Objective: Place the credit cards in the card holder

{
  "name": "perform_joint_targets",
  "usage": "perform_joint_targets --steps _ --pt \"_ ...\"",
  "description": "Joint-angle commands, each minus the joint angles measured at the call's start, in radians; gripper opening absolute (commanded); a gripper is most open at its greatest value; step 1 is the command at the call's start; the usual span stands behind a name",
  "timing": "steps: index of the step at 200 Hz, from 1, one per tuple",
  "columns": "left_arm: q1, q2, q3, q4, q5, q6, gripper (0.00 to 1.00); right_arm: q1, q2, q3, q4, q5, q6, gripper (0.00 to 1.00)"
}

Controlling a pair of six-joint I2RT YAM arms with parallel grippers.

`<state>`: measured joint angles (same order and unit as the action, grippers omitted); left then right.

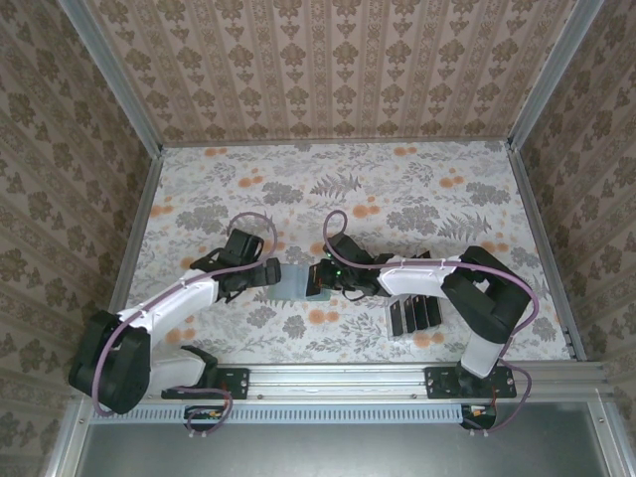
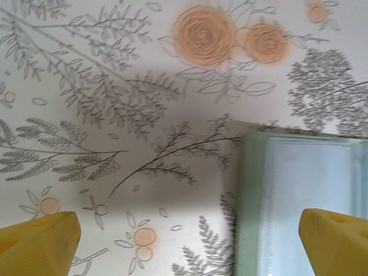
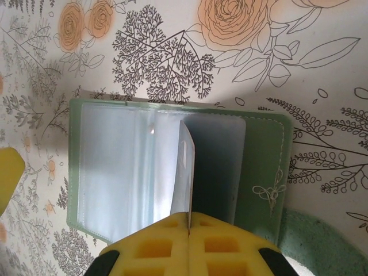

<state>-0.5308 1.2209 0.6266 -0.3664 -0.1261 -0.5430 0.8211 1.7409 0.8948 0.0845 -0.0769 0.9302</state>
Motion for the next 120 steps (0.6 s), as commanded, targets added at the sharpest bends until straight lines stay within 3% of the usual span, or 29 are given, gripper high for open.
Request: perform_joint_targets --steps 1,120 --pt "-0.034 0.014 0.033 0.012 0.004 0.037 1.0 -0.021 -0.014 -0.029 -0.031 -0.016 -0.025 0.0" --pt "-0.098 0.189 0.069 -0.012 -0.085 0.023 1.0 -0.025 0.028 -0.032 0.007 -0.053 -0.015 0.0"
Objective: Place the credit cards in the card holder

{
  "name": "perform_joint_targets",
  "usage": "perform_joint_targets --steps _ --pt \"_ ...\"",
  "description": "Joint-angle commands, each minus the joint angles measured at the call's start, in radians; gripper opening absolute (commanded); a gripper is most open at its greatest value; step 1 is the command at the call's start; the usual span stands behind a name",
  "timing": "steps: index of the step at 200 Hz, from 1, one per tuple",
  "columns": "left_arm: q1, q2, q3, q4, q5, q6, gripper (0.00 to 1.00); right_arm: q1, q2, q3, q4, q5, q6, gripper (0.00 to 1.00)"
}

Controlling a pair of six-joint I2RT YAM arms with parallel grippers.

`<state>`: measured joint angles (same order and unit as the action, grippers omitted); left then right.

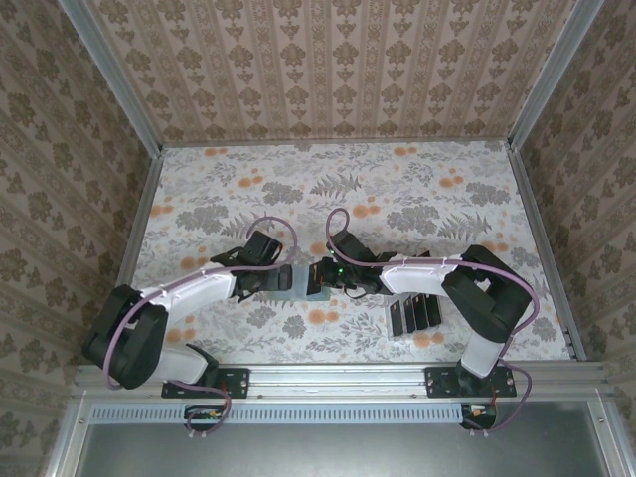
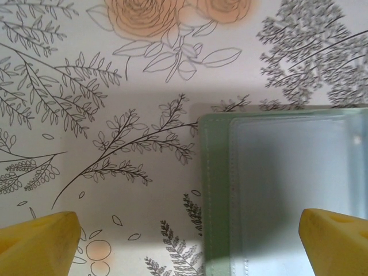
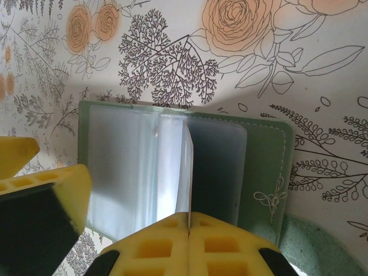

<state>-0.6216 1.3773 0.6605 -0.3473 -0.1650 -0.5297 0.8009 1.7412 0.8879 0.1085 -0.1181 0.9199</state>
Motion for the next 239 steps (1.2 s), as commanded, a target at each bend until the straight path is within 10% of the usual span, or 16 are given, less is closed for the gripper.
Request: perform_joint_targets --steps 1,239 --pt "-0.007 0.035 0.035 -0.031 -0.047 0.01 1.0 -0.005 0.028 -0.025 -0.017 -0.012 -0.005 0.0" --pt "-0.007 0.049 -0.023 -0.098 -0.122 -0.12 1.0 -0.021 0.027 -0.09 0.369 -0.086 0.096 0.0"
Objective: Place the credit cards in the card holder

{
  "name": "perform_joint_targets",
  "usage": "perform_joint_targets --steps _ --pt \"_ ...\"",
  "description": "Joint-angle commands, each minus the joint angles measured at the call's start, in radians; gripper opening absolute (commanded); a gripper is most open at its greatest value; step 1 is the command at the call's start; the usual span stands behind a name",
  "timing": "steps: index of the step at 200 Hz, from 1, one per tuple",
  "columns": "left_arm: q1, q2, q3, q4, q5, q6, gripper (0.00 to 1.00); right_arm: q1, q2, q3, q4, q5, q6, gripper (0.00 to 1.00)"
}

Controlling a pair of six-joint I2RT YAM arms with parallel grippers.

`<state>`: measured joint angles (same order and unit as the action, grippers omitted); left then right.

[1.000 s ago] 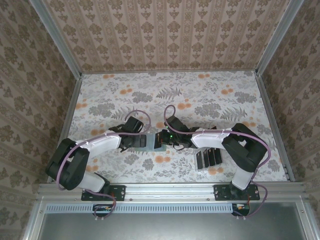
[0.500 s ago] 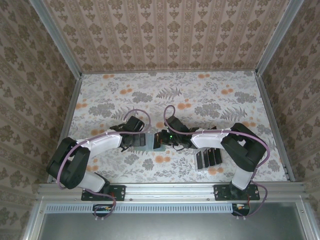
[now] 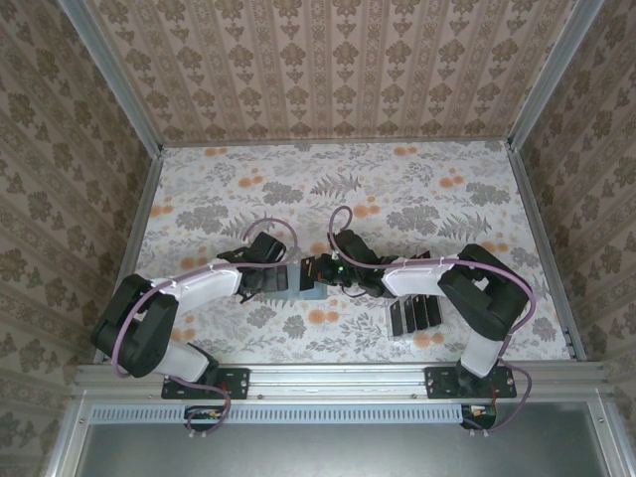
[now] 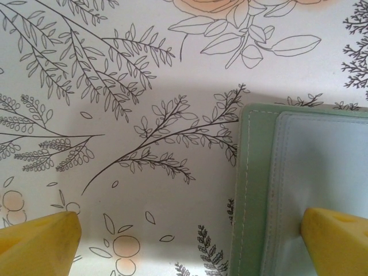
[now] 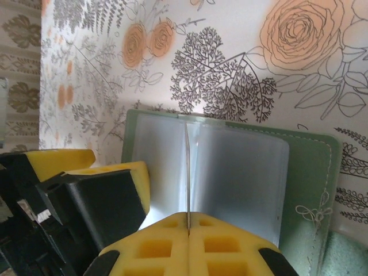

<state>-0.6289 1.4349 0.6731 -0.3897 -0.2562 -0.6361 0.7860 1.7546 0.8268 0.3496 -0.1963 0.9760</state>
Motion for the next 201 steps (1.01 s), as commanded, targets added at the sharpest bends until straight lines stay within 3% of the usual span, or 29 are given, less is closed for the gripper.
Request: perform_joint_targets --steps 1,91,201 --pt "0.0 -0.009 -0.035 -0.056 -0.031 -0.013 1.0 -0.007 0.015 -0.031 0.132 -0.007 0.04 0.0" --pt "0.0 -0.011 -0.04 -0.048 -0.032 -0.008 1.0 -0.006 0.103 -0.105 0.402 0.028 0.137 0.0" --pt "0.0 -0.01 -0.043 -0.048 -0.032 -0.013 1.0 0.001 0.166 -0.104 0.443 0.025 0.158 0.0"
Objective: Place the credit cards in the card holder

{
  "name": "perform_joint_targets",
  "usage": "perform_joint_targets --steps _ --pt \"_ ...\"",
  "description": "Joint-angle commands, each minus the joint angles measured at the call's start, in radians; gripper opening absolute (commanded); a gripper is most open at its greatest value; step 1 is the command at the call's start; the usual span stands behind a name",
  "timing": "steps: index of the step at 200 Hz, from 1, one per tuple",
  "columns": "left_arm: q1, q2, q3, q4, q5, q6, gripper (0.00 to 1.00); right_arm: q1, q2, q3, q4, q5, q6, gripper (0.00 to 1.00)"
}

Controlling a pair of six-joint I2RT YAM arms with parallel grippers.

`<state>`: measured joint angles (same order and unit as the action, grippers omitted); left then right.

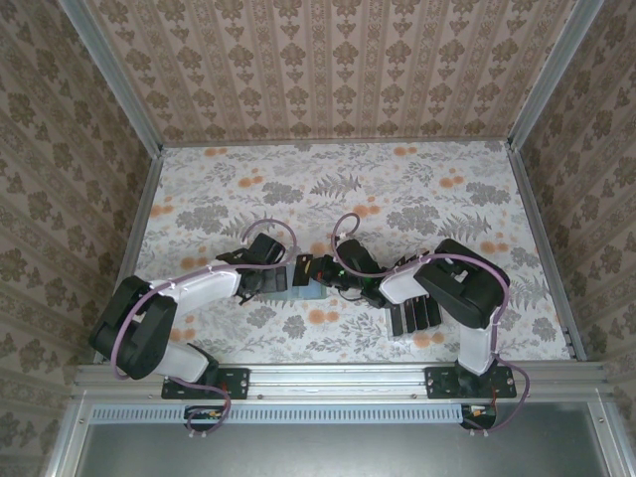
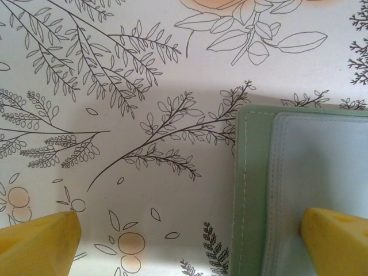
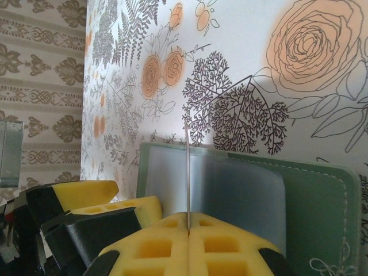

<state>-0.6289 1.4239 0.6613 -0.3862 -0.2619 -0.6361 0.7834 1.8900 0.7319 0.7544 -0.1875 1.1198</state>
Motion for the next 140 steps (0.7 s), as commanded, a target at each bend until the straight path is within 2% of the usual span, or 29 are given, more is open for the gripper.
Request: perform_joint_targets --steps 1,140 --pt "0.0 0.001 -0.031 -0.052 -0.027 -0.013 1.0 0.003 0.031 -0.009 0.039 0.016 0.014 0.0" --pt "0.0 0.001 -0.031 -0.049 -0.025 -0.011 1.0 0.037 0.05 -0.042 0.1 0.013 0.051 0.0"
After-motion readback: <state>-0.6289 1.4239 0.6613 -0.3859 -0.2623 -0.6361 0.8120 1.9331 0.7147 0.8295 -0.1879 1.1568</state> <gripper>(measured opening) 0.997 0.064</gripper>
